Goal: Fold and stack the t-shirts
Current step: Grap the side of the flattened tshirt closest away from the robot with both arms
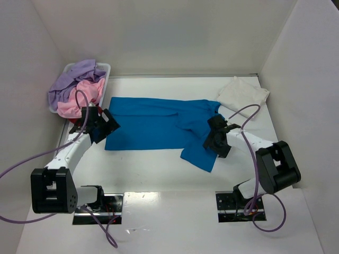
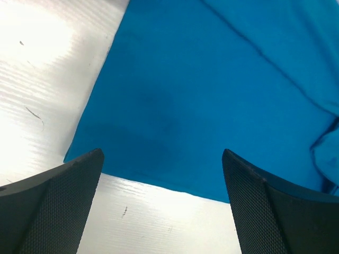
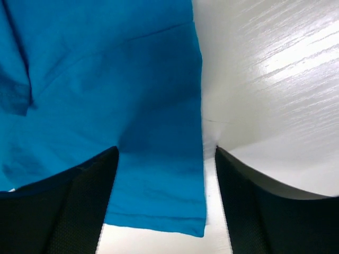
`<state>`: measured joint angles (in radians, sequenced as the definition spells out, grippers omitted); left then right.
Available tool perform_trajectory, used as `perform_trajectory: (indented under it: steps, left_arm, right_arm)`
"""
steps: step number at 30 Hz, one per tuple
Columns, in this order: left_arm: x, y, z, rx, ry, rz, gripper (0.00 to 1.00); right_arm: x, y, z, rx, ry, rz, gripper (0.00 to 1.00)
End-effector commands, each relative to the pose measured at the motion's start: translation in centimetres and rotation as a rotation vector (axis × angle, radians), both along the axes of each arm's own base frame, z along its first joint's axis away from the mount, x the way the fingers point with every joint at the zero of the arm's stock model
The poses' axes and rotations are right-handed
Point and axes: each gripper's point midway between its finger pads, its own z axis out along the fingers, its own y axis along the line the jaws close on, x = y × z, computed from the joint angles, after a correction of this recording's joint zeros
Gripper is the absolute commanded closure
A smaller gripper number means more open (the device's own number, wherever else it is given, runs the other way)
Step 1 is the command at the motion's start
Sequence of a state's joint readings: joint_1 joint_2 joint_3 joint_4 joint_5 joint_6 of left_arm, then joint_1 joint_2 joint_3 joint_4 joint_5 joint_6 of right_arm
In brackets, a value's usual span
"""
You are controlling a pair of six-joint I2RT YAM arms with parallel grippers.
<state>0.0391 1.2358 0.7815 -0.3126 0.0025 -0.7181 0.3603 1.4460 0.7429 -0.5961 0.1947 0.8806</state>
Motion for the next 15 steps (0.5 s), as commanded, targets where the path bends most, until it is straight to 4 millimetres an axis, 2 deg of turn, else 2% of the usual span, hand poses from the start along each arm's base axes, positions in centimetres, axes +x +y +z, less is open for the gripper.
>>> perform_trajectory:
  steps: [1,2,6,9,10,15]
  left_arm:
    - [0.5,0.9,-1.2,0.001,0.019,0.046,0.0]
    - [0.8,1.0,-0.7,0.01,0.007,0.037,0.0]
    - [0.7,1.5,-1.5,0.023,0.032,0.046,0.01]
    - [0.5,1.8,-2.0,0.031,0.051,0.066,0.03]
    - [0.1,2.2,-2.5,0.042,0.071,0.091,0.04]
    - [-0.3,2.7,-2.7,0.055,0.065,0.129,0.12]
  right_arm:
    - [0.6,-0.1,0.0,-0.019,-0.015,-0.019,0.26]
    - [0.2,0.0,-0.3,-0.014,-0.003,-0.016,0.31]
    - [0.7,0.1,-0.2,-0.007,-0.02,-0.016,0.61]
    - [1.0,0.3,0.1,-0.004,-0.029,-0.016,0.74]
    - [1.3,0.3,0.3,-0.004,-0.036,-0.006,0.76]
    - [1.8,0.7,0.7,0.017,-0.061,-0.003,0.84]
